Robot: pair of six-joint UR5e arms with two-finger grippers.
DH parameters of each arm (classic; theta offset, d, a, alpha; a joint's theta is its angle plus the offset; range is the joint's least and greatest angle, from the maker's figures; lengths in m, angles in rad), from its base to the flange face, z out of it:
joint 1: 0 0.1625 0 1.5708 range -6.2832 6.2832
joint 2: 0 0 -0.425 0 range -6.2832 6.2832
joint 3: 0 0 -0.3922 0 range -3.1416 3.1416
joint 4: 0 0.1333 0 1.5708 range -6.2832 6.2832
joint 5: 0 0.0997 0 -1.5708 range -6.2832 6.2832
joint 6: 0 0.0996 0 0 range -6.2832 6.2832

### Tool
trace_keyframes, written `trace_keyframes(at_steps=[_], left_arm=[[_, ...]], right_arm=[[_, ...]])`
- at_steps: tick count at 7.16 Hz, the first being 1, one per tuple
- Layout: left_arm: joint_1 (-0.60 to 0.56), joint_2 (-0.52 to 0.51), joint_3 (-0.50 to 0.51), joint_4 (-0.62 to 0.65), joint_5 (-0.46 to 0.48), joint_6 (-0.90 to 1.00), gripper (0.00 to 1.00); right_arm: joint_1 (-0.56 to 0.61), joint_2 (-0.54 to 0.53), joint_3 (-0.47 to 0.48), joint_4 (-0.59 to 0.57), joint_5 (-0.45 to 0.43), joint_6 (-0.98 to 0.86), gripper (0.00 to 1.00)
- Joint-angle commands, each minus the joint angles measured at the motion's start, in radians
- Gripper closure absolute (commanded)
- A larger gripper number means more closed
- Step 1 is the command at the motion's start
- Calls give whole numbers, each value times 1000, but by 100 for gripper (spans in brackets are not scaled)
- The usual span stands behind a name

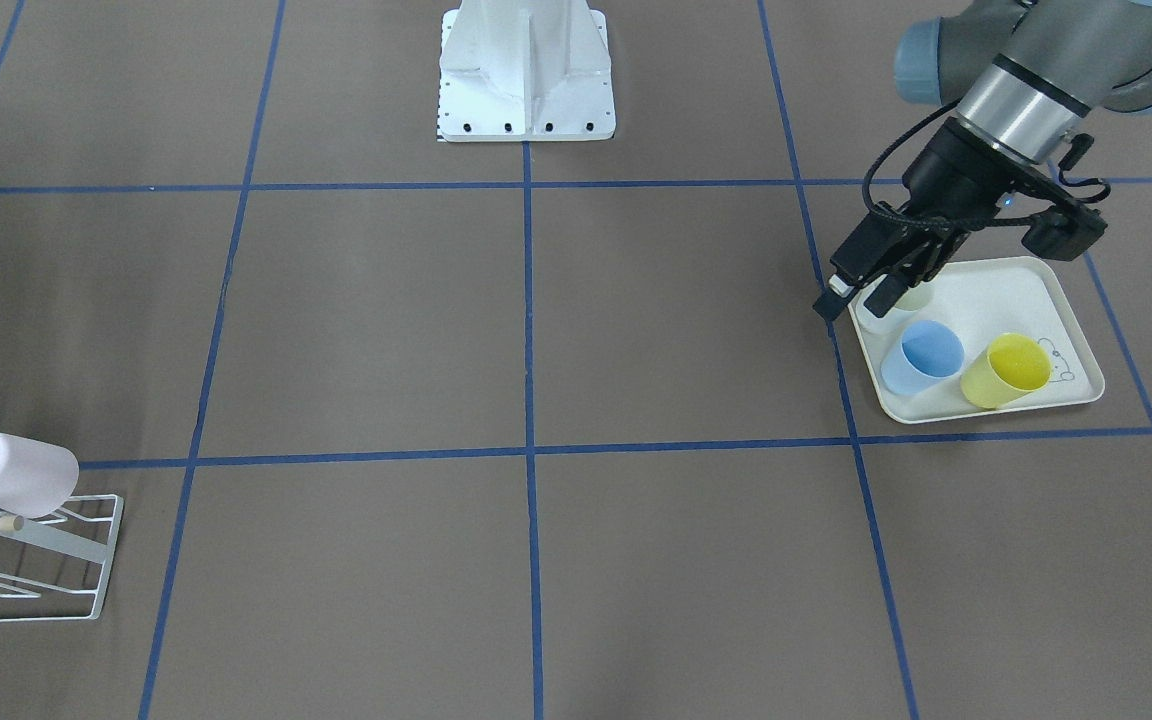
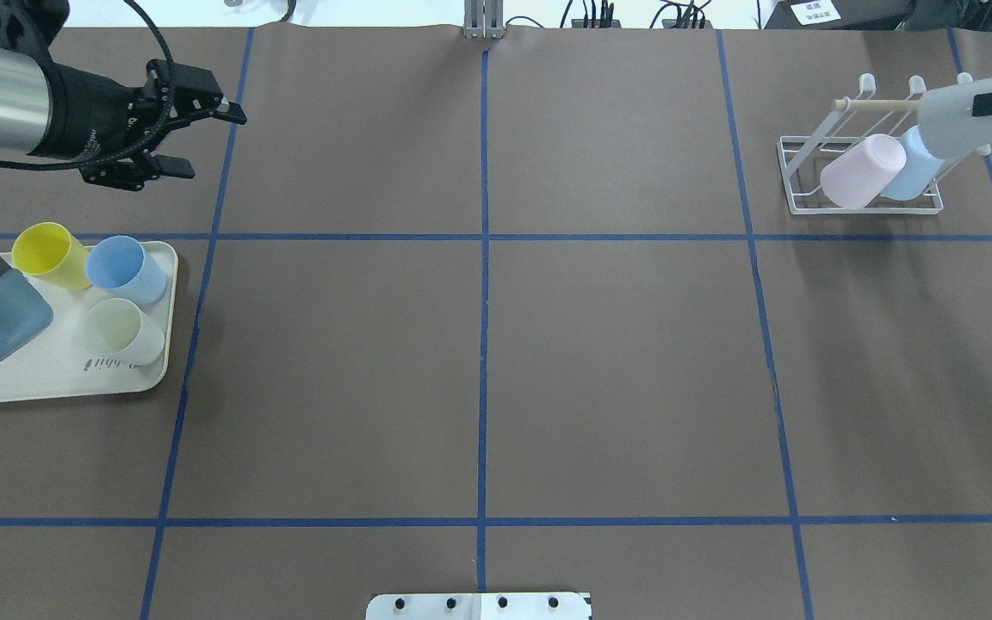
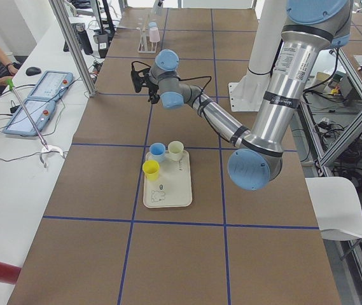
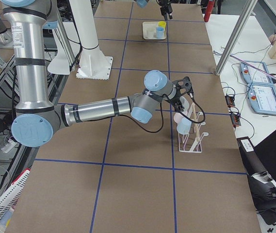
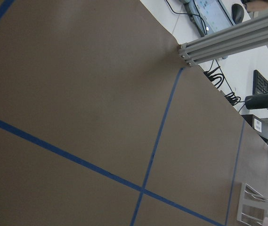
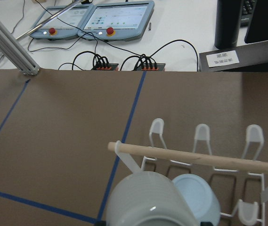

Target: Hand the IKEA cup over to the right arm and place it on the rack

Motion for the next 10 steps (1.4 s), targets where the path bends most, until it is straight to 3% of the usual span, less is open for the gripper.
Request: trace_keyframes(at_steps=[1,3,5,10], left_arm=[[-50,47,-37,127,10,225,0],[-67,72,-53,172,13,290,0],[-65,77,-60,172,19,290,0],[-62,78,-73,174,41,288,0]], right_arm=[[56,15,7,-301,-3,-270,70],[61,63,-1,-507,8,-329,70],[50,128,-57,-630,12,-413,70],[20,201,-180,-638,5,-416,70]])
